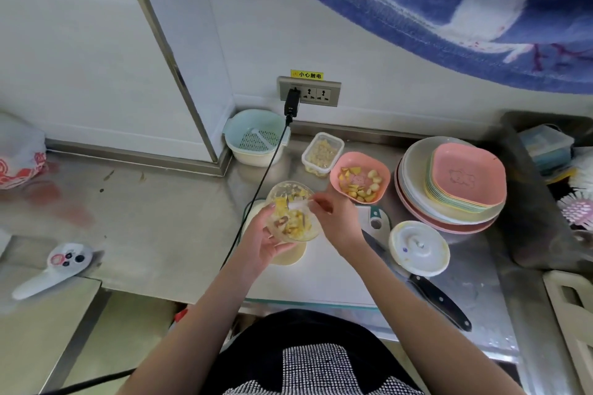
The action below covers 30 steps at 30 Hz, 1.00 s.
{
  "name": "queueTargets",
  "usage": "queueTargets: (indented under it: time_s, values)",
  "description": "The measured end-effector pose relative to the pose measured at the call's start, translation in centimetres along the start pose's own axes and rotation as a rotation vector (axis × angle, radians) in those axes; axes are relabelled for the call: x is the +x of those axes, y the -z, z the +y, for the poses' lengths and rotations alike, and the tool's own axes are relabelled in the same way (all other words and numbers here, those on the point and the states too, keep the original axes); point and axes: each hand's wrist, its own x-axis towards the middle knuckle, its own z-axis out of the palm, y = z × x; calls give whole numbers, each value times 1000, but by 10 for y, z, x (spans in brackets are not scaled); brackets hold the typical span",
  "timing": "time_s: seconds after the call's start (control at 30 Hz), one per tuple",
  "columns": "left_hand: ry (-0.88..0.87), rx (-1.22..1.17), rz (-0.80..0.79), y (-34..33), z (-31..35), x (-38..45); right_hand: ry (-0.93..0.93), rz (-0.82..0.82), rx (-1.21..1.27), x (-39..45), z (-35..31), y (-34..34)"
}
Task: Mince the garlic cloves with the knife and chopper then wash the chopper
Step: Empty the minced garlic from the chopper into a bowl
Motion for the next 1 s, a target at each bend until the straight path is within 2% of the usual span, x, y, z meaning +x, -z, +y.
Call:
queueTargets:
  time_s: [0.13, 0.3, 0.5, 0.77, 0.87, 0.93, 1.0]
  values:
    - [-10, -17, -10, 1, 3, -3, -338, -106, 399, 6, -5, 2]
    - [-16, -30, -16, 1, 8, -5, -482, -85, 468, 11, -4, -2]
    - [-14, -46, -21, 1, 9, -2, -498, -77, 383, 10, 4, 4]
    - [-4, -61, -1, 0, 13, -1, -554, -41, 553, 14, 16, 7]
    - [5, -26, -1, 1, 13, 1, -508, -24, 422, 13, 16, 7]
    - [9, -3, 6, 1, 12, 2, -456, -17, 489, 14, 13, 5]
    - [14, -2, 8, 1, 11, 4, -349, -12, 416, 15, 11, 6]
